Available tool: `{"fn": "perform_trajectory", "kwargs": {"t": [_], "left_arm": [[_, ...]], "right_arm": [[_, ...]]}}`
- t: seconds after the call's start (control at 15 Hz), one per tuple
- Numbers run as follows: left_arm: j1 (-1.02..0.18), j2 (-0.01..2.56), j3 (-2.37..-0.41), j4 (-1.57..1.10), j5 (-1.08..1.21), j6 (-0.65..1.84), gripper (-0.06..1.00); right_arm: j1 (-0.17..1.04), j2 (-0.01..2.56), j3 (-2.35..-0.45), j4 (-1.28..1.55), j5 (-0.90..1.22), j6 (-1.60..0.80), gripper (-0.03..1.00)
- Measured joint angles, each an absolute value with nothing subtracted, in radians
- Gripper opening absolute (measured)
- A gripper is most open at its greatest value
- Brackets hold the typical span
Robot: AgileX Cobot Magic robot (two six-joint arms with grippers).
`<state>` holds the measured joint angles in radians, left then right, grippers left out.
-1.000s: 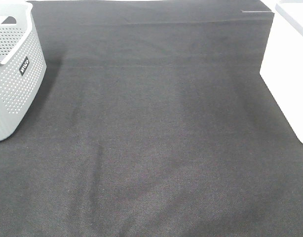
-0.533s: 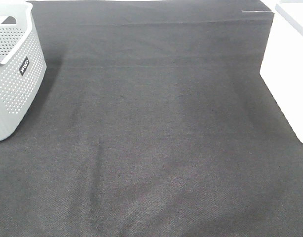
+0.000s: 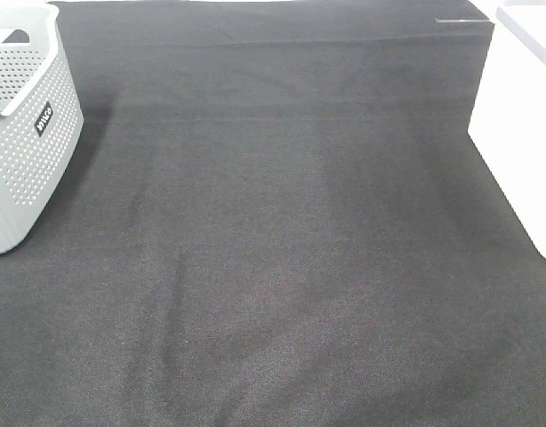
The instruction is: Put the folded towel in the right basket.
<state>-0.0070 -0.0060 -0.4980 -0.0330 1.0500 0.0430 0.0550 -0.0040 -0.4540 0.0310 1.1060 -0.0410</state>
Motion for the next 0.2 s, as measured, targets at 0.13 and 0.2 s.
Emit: {"fn": "perform_trajectory", "kwargs": {"t": [0.13, 0.2], "left_arm": [[-0.007, -0.006, -0.498, -0.033, 1.05, 0.043, 0.99], [-0.007, -0.006, -0.498, -0.033, 1.05, 0.043, 0.99]], "right_arm": [[0.055, -0.004, -0.454, 0.031, 1.106, -0.041, 0.95], [0.055, -0.004, -0.454, 0.031, 1.106, -0.041, 0.95]]}}
